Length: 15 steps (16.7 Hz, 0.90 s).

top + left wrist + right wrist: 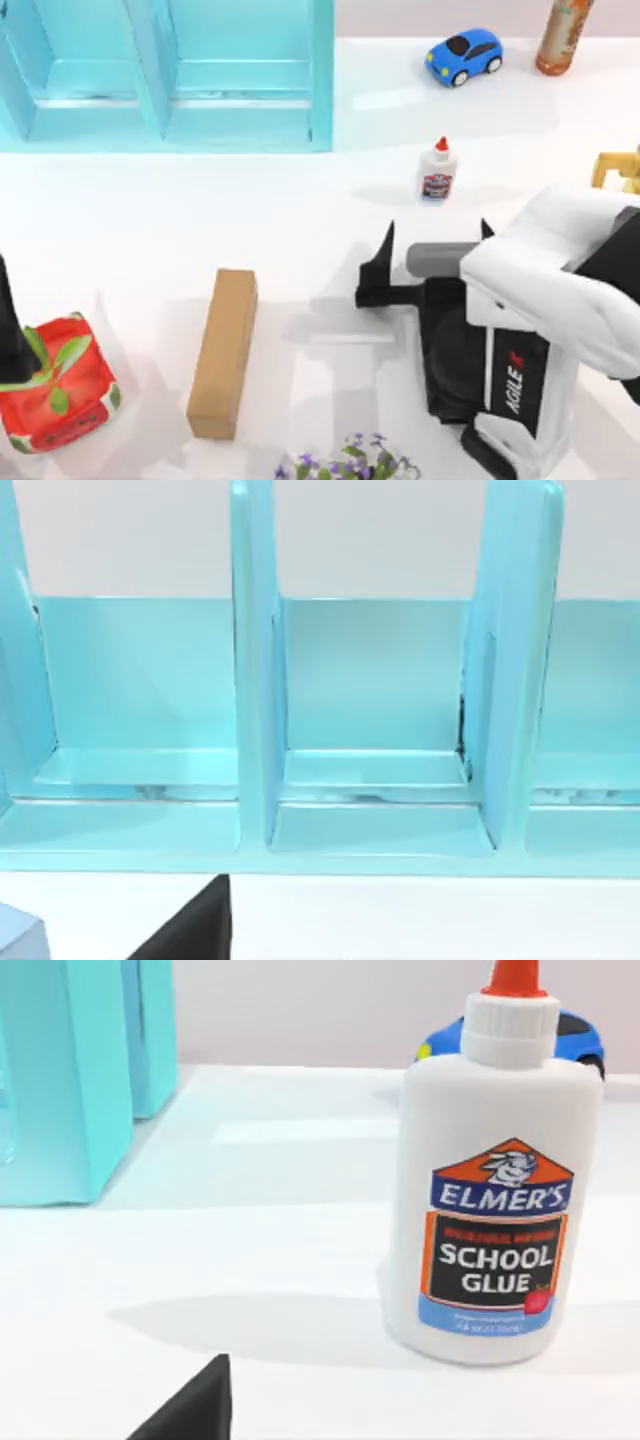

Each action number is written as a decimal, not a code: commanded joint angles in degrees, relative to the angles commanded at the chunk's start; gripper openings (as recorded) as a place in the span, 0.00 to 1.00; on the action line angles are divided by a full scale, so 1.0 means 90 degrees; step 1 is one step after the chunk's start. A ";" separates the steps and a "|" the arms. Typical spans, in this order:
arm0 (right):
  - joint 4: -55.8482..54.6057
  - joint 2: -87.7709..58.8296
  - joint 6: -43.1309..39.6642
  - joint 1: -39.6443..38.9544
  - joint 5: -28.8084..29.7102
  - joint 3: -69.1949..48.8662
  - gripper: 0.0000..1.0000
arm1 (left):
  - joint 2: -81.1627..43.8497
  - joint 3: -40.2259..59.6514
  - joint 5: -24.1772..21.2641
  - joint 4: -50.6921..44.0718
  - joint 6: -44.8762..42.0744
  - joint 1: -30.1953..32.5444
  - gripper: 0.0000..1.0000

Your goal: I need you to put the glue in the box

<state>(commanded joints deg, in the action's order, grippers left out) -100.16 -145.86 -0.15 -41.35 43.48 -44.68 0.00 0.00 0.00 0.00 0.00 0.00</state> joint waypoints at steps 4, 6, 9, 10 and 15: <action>0.0528 -0.0091 -0.0014 0.0359 -0.0341 -0.0671 1.00 | 0.0000 0.0000 0.0000 0.0000 0.0000 0.0000 1.00; 0.0893 -0.0163 -0.0018 0.0594 -0.0576 -0.1110 1.00 | 0.0000 0.0000 0.0000 0.0000 0.0000 0.0000 1.00; 0.1391 -0.0260 -0.0023 0.0914 -0.0898 -0.1710 1.00 | 0.0000 0.0000 0.0000 0.0000 0.0000 0.0000 1.00; 0.1514 -0.0284 -0.0025 0.0994 -0.0977 -0.1859 1.00 | 0.0000 0.0000 0.0000 0.0000 0.0000 0.0000 1.00; 0.1660 -0.0312 -0.0026 0.1089 -0.1071 -0.2035 1.00 | 0.0000 0.0000 0.0000 0.0000 0.0000 0.0000 1.00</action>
<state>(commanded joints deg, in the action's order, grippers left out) -85.22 -148.67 -0.39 -31.55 33.84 -62.99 0.00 0.00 0.00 0.00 0.00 0.00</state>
